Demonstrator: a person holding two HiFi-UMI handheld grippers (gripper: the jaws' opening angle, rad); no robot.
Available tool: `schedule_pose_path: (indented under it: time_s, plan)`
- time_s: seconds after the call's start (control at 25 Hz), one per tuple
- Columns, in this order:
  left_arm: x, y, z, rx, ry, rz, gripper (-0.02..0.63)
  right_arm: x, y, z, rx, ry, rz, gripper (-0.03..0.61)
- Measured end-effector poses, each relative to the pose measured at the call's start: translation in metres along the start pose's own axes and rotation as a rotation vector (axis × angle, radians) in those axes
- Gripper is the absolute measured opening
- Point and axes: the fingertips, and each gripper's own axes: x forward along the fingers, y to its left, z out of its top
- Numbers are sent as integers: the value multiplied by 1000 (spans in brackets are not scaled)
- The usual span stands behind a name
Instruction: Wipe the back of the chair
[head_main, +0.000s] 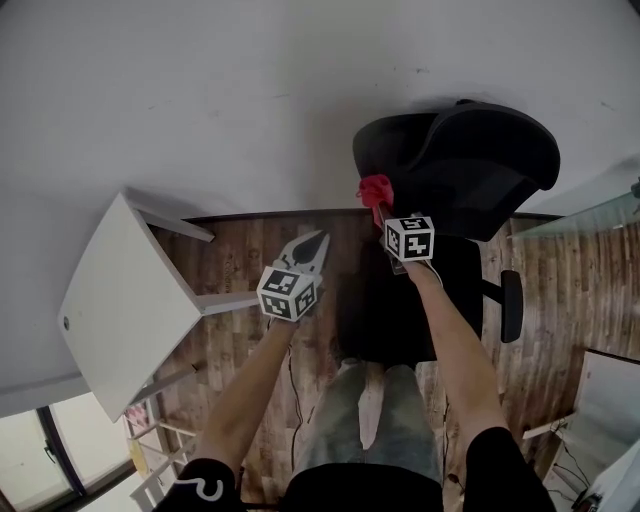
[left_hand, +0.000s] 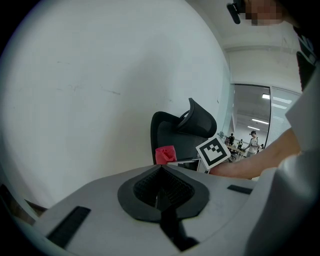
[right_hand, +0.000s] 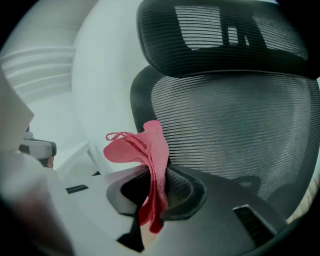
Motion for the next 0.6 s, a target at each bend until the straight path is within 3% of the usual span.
schedule_pose_path:
  time_s: [0.32,0.6]
  plan:
    - [31,-20,3,1,-20,44,25,-7,-44,-1,-26,-6,-4,72]
    - [53,-57,-4,-17,-29,65,25,-39,-113,-3,0,3,-57,73]
